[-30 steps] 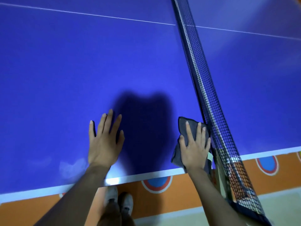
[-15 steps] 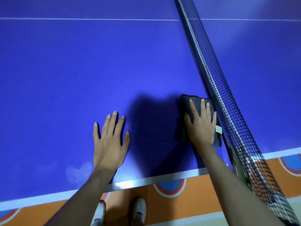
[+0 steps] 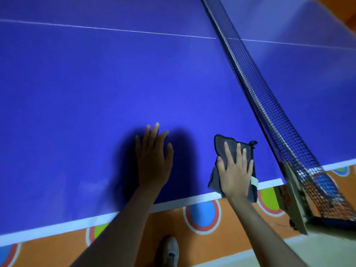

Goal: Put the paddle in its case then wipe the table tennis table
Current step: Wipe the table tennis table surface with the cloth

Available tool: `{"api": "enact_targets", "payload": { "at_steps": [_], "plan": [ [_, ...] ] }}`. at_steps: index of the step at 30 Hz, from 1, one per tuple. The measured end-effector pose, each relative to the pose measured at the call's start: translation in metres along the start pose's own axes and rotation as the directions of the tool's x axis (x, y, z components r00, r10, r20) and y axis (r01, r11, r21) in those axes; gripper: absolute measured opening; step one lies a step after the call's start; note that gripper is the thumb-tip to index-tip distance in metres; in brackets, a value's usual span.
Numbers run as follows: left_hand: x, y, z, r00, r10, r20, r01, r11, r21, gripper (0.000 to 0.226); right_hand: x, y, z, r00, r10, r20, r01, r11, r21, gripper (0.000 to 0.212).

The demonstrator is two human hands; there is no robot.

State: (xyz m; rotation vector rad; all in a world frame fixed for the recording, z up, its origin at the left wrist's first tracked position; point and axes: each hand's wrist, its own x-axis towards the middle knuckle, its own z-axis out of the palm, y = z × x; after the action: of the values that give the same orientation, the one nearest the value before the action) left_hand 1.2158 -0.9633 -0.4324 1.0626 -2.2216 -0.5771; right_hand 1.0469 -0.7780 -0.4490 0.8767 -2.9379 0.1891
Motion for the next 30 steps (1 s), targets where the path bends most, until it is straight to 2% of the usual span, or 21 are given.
{"api": "enact_targets", "payload": {
  "at_steps": [5, 15, 21, 26, 28, 30],
  "plan": [
    [-0.005, -0.049, -0.056, 0.997, 0.069, 0.032, -0.072, 0.994, 0.084, 0.038, -0.041, -0.046, -0.004, 0.998, 0.048, 0.029, -0.049, 0.999, 0.019, 0.07],
    [-0.04, -0.171, -0.163, 0.996, 0.062, 0.056, -0.073, 0.973, 0.217, 0.041, -0.134, -0.188, 0.0, 1.0, -0.019, 0.013, 0.019, 0.999, 0.033, 0.063],
    [-0.057, -0.211, -0.202, 0.998, 0.049, 0.049, -0.06, 0.964, 0.258, 0.039, -0.188, -0.281, 0.001, 0.982, -0.187, 0.032, 0.186, 0.982, 0.035, 0.061],
    [-0.057, -0.228, -0.221, 0.999, 0.039, -0.016, -0.034, 0.967, 0.254, 0.037, -0.219, -0.349, 0.006, 0.936, -0.352, 0.006, 0.348, 0.927, 0.139, 0.059],
    [-0.057, -0.235, -0.23, 0.998, 0.024, -0.052, -0.01, 0.968, 0.252, 0.036, -0.212, -0.361, 0.009, 0.908, -0.419, -0.004, 0.413, 0.892, 0.187, 0.06],
    [-0.058, -0.24, -0.237, 0.998, 0.037, -0.047, -0.025, 0.97, 0.242, 0.036, -0.194, -0.351, 0.007, 0.844, -0.536, 0.018, 0.52, 0.826, 0.218, 0.062]
  ]
}}
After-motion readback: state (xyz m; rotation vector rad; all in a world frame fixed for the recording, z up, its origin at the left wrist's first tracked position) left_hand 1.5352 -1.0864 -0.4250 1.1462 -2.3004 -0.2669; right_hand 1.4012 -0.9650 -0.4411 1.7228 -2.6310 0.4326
